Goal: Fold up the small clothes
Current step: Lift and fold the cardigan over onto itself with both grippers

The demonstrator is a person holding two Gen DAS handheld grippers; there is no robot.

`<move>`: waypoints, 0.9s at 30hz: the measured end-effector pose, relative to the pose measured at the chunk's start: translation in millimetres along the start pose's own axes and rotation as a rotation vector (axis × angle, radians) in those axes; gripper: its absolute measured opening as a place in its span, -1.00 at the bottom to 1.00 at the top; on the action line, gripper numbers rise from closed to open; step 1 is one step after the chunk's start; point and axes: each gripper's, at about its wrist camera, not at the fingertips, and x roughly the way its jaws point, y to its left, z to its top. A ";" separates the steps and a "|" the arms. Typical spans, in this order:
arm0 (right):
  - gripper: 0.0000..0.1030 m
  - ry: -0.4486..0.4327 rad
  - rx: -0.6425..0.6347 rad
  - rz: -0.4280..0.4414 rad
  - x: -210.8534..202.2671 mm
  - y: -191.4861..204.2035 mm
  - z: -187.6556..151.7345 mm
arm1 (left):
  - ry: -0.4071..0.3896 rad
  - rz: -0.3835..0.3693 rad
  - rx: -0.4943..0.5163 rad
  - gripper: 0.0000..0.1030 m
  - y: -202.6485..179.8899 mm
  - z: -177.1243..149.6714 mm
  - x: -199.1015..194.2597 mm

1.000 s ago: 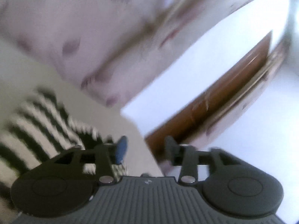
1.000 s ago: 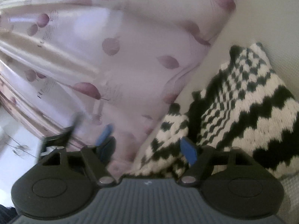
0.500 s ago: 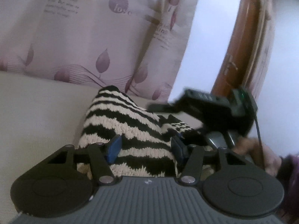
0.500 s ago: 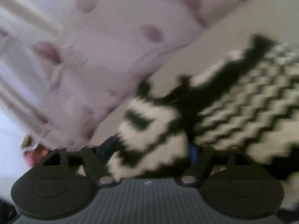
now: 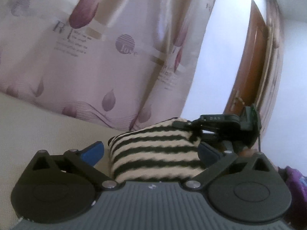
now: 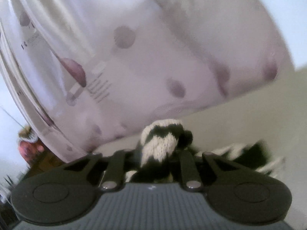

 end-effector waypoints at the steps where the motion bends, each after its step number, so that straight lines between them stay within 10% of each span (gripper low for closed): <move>1: -0.67 0.006 -0.013 -0.013 -2.4 -4.8 7.3 | 0.007 -0.009 -0.003 0.98 -3.1 3.0 4.9; 13: -0.59 0.104 0.097 -0.081 19.4 -125.7 -38.2 | 0.099 -0.006 0.082 0.98 -38.7 -15.5 67.9; 19: -0.46 -0.105 0.206 0.032 -36.1 -122.4 -42.0 | 0.053 -0.001 0.161 0.93 -54.8 -12.4 74.1; 27: -0.27 -0.071 0.144 0.022 -99.3 -83.0 -97.2 | 0.090 -0.001 0.149 0.71 -50.9 -15.8 80.1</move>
